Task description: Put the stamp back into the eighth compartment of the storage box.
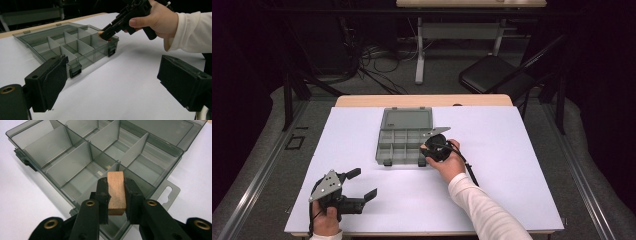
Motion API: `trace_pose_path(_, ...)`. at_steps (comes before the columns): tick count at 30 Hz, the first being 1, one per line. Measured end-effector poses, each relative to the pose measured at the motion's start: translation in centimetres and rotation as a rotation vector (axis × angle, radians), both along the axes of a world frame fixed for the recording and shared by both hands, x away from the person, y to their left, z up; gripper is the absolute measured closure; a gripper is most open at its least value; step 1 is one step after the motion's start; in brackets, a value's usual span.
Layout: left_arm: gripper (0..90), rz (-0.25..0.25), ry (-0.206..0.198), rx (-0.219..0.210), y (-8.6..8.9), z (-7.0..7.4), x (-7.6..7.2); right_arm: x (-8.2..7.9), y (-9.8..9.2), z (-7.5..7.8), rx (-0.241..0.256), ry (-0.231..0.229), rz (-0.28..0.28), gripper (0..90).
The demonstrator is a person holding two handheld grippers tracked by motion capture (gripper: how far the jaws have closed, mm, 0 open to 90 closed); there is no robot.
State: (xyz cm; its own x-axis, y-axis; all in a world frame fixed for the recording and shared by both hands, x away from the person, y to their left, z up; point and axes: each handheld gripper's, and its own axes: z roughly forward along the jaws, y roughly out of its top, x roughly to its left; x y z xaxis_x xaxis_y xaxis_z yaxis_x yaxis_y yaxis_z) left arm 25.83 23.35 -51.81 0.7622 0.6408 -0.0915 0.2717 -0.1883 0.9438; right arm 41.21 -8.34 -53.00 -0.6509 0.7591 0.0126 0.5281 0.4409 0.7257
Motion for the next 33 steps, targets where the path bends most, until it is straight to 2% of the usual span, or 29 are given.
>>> trace_pose_path(26,9.2,-0.003,-0.002,0.004,0.01,0.02,0.01,0.1,0.02,-0.25,-0.009,0.003,-0.011,75.0)
trace_pose_path(30,9.2,-0.001,-0.002,0.003,-0.01,0.03,-0.03,0.14,-0.14,-0.05,0.001,0.005,-0.014,69.4)
trace_pose_path(31,9.2,-0.006,-0.003,0.001,-0.06,0.02,-0.01,0.02,-0.18,0.19,0.009,0.0,-0.016,65.9)
trace_pose_path(33,9.2,-0.005,-0.001,0.007,-0.07,0.0,0.07,-0.04,-0.27,0.4,0.004,-0.013,-0.012,64.5)
